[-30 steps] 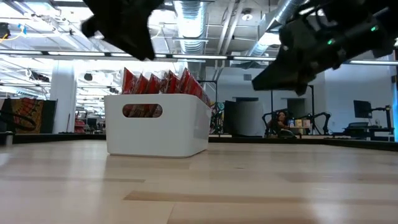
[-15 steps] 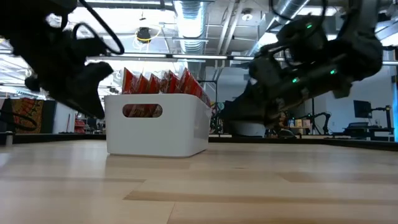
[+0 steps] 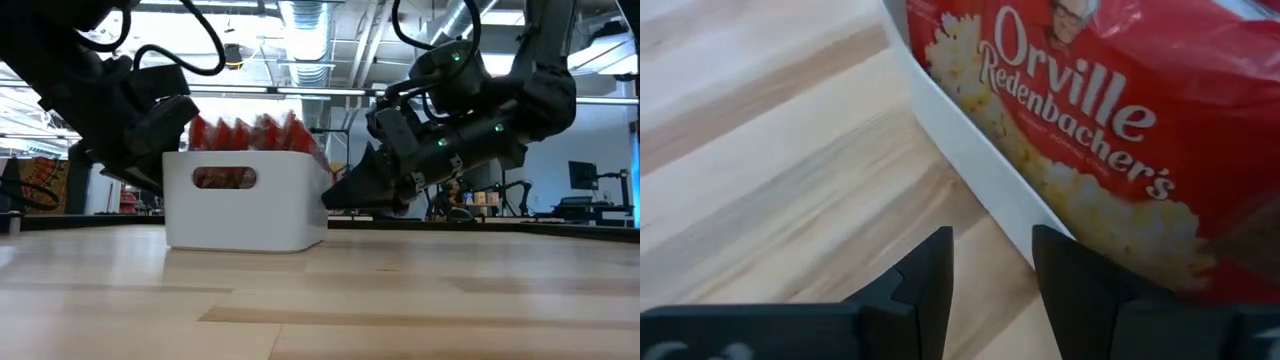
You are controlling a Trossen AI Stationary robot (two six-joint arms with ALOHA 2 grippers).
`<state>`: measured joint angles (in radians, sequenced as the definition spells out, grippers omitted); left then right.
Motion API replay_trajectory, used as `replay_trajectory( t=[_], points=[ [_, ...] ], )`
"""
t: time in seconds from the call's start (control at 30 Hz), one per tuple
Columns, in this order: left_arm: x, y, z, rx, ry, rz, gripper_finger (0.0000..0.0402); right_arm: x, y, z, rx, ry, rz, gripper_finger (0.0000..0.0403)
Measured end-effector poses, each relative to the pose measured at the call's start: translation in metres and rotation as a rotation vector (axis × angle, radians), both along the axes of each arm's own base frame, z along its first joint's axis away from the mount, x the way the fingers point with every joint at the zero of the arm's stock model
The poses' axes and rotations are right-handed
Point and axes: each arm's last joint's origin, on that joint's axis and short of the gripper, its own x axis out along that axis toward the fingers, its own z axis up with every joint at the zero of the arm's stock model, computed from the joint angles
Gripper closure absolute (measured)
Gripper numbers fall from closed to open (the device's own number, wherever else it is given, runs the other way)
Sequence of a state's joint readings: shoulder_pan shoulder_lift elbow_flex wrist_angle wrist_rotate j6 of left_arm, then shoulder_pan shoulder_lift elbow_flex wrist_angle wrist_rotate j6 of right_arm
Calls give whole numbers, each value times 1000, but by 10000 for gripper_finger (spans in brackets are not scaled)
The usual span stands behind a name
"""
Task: Sort popcorn bags into baskets
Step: Return to Home Position
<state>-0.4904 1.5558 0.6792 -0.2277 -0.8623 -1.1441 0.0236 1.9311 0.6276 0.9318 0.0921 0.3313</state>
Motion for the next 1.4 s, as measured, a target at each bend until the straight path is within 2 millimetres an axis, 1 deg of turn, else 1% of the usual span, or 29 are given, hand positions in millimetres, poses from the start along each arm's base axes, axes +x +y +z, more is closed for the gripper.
replay_trajectory(
  t=[0.1, 0.2, 0.3, 0.37, 0.43, 0.5, 0.57, 0.63, 0.7, 0.77, 0.83, 0.87, 0.93, 1.07, 1.2, 1.3, 1.4],
  points=[
    [2, -1, 1, -9, -22, 1, 272, -7, -3, 2, 5, 39, -11, 286],
    [2, -1, 1, -3, -19, -9, 272, -9, -5, 9, 6, 46, -18, 286],
    [1, -1, 1, 21, 1, -18, 272, -13, -1, 14, 6, 74, -6, 287],
    [-2, -1, 1, 35, 28, -29, 272, -15, 2, 21, 1, 78, -4, 288],
    [-8, -2, 6, 51, 67, -47, 272, -19, 4, 31, -20, 93, 4, 292],
    [-16, -5, 18, 68, 101, -69, 272, -24, 7, 45, -45, 87, 4, 296],
    [-27, -7, 37, 110, 110, -86, 272, -29, 10, 64, -78, 52, 22, 303],
    [-40, -8, 58, 176, 71, -102, 276, -37, 11, 87, -119, -9, 48, 312],
    [-53, -6, 78, 270, 16, -125, 289, -46, 12, 109, -161, -68, 98, 327],
    [-63, 0, 93, 338, -10, -149, 312, -57, 10, 129, -188, -129, 151, 350],
    [-73, 8, 102, 391, -32, -157, 342, -69, 8, 146, -204, -179, 209, 381],
    [-78, 13, 104, 418, -41, -153, 360, -75, 7, 154, -215, -200, 238, 390],
    [-87, 23, 103, 458, -67, -123, 389, -88, 8, 167, -234, -238, 289, 391],
    [-106, 41, 93, 479, -112, -89, 397, -112, 12, 185, -269, -278, 332, 385],
    [-116, 56, 92, 497, -146, -111, 401, -135, 8, 201, -330, -328, 269, 397],
    [-116, 66, 99, 506, -211, -237, 401, -150, 0, 211, -360, -364, 193, 390],
    [-116, 76, 103, 570, -329, -386, 401, -159, -7, 213, -368, -354, 145, 391]
  ],
)
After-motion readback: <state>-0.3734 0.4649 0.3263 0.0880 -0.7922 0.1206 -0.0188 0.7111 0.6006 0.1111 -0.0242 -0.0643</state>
